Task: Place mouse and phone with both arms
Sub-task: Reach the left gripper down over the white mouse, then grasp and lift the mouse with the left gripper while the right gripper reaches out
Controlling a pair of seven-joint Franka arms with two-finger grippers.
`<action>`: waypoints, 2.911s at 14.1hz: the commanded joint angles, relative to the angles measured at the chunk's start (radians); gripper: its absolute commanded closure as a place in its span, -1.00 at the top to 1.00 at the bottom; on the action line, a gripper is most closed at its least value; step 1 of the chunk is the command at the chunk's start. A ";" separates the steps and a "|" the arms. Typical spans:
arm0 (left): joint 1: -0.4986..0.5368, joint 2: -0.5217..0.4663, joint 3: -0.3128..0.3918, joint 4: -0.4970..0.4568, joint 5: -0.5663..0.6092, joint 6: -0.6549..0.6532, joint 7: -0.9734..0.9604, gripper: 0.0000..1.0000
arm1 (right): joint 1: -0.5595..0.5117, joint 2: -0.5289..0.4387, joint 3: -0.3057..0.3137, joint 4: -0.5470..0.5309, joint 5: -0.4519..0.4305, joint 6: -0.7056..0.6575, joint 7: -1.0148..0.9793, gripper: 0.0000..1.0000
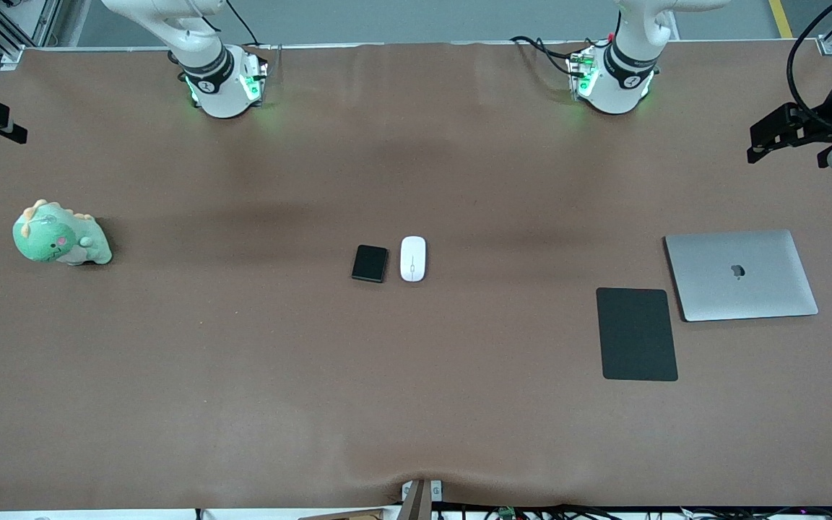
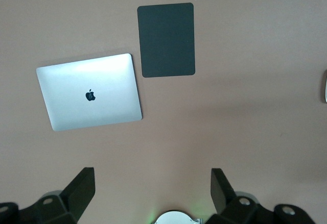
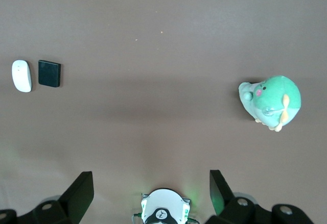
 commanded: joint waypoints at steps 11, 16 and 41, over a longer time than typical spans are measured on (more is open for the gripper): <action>-0.071 0.222 -0.204 0.014 -0.022 0.093 -0.187 1.00 | 0.004 0.020 -0.029 0.019 0.007 0.022 -0.011 1.00; -0.250 0.360 -0.225 0.013 -0.085 0.347 -0.419 1.00 | 0.015 0.015 -0.026 0.011 0.005 0.030 -0.008 1.00; -0.691 0.911 -0.140 0.162 0.076 0.773 -0.852 1.00 | -0.012 0.268 -0.029 0.025 0.051 0.048 -0.010 1.00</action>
